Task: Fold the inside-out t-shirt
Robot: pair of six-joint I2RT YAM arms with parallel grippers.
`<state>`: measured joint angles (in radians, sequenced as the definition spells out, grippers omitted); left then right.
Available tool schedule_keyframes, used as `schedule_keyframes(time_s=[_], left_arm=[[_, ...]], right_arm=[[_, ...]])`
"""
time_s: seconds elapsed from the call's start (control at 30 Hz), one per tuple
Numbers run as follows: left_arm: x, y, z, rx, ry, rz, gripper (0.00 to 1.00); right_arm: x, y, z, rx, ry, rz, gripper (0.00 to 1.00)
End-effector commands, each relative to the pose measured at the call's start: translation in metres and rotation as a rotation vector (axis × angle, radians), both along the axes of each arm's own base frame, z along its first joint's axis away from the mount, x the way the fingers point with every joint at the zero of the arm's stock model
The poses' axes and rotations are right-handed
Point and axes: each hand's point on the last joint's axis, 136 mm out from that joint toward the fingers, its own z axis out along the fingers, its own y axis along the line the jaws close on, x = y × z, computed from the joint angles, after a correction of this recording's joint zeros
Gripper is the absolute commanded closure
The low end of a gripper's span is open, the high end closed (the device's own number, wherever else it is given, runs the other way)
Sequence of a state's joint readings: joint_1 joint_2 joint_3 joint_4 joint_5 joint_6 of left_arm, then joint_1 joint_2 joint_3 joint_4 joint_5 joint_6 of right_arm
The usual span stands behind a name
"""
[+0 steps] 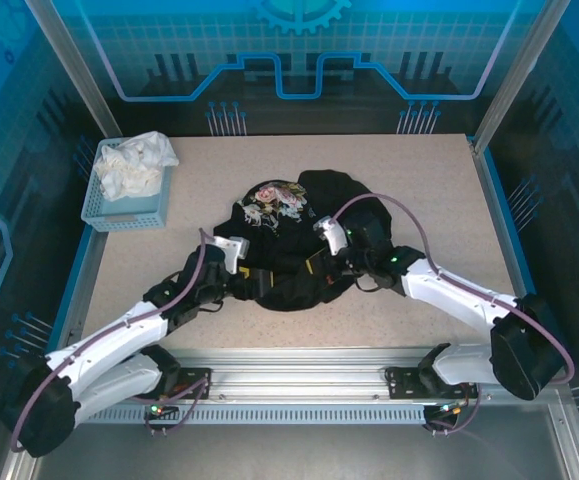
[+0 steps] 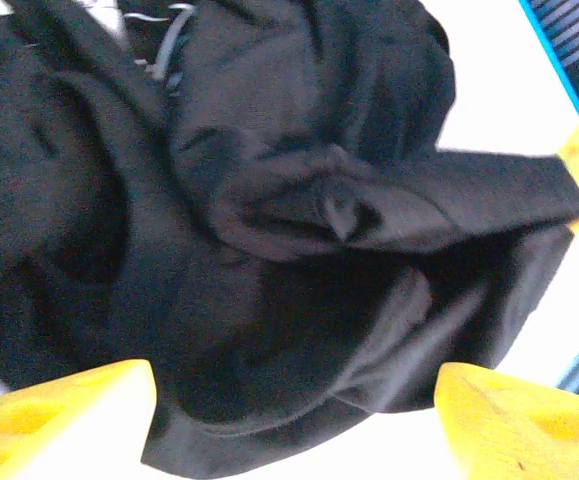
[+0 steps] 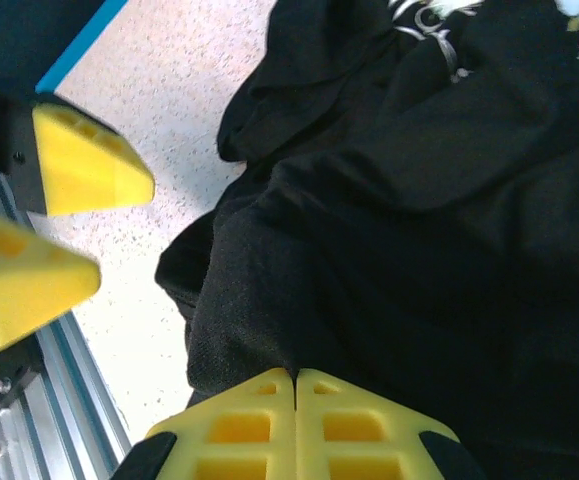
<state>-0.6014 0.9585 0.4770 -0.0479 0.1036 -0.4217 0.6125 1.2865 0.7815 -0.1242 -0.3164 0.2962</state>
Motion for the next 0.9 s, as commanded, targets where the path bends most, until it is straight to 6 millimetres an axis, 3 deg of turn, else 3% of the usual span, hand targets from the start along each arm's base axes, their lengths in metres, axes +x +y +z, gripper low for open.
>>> schedule_keyframes(time_s=[0.0,0.17,0.4,0.5,0.6,0.67,0.73,0.87], left_arm=[[0.002,-0.020,0.008,0.019,-0.104,-0.115,0.25],[0.009,-0.035,0.000,0.099,-0.125,-0.198,0.29],[0.027,-0.051,-0.019,0.197,-0.115,-0.252,0.38],[0.031,-0.063,-0.023,0.183,-0.100,-0.288,0.49],[0.036,-0.069,-0.019,0.175,-0.089,-0.295,0.71],[0.040,-0.071,-0.005,0.155,-0.100,-0.276,0.86],[0.042,-0.072,0.023,0.101,-0.139,-0.244,0.96],[0.045,-0.061,0.096,-0.060,-0.257,-0.154,1.00]], right_arm=[[-0.005,-0.011,0.003,0.051,0.066,0.008,1.00],[0.001,-0.032,-0.007,0.033,0.106,-0.038,1.00],[0.001,-0.039,-0.010,0.029,0.114,-0.042,1.00],[0.003,-0.041,-0.008,0.035,0.105,-0.046,1.00],[0.007,-0.046,-0.004,0.024,0.087,-0.070,1.00],[0.016,-0.056,0.002,-0.005,0.064,-0.124,1.00],[0.028,-0.073,0.013,-0.058,0.019,-0.203,1.00],[0.042,-0.093,0.051,-0.105,-0.136,-0.284,1.00]])
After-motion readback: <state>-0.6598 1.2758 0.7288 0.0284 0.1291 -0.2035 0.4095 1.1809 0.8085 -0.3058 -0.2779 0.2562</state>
